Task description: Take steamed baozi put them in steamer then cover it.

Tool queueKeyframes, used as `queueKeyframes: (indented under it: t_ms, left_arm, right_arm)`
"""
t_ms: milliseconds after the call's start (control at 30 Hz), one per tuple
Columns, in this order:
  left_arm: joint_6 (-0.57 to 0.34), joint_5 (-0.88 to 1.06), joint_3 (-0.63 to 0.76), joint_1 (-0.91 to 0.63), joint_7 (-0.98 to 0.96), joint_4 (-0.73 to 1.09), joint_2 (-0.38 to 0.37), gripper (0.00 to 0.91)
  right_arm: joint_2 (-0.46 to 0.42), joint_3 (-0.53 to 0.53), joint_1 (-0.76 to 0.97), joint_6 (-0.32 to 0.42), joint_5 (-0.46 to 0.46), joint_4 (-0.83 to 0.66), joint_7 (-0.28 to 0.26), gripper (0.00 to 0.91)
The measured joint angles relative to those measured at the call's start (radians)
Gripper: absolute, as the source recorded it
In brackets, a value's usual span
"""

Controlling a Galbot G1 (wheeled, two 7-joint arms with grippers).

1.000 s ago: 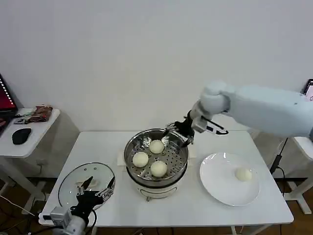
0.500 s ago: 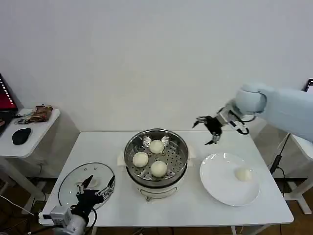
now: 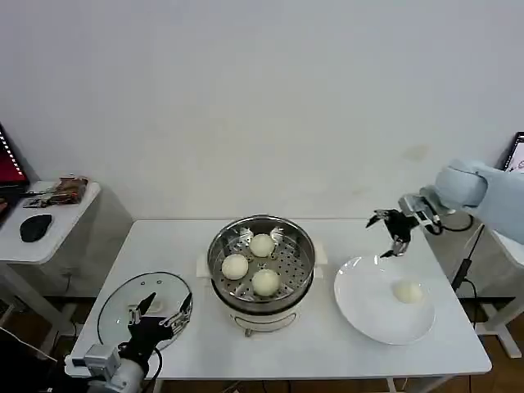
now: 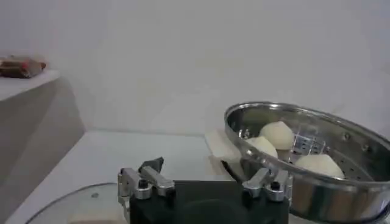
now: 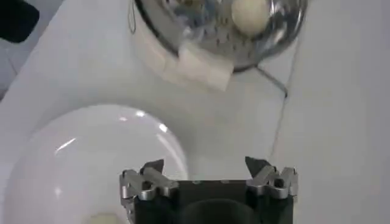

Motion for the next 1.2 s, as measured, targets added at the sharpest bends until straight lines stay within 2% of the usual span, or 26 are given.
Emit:
queueKeyframes:
  t_ms: [367, 667, 1200]
  left_arm:
    - [-0.003, 0.004, 0.004, 0.000, 0.000, 0.004, -0.007, 0.907]
    - [-0.003, 0.004, 0.003, -0.001, -0.001, 0.006, -0.008, 0.907]
    - [-0.003, 0.004, -0.011, 0.013, -0.002, 0.003, -0.008, 0.907]
  right_arm:
    - [-0.019, 0.054, -0.090, -0.009, -0.047, -0.070, -0.053, 0.907]
    - [-0.023, 0.125, -0.191, 0.026, -0.116, -0.145, -0.093, 0.907]
    - [0.012, 0.276, -0.365, 0.103, -0.250, -0.275, -0.124, 0.907]
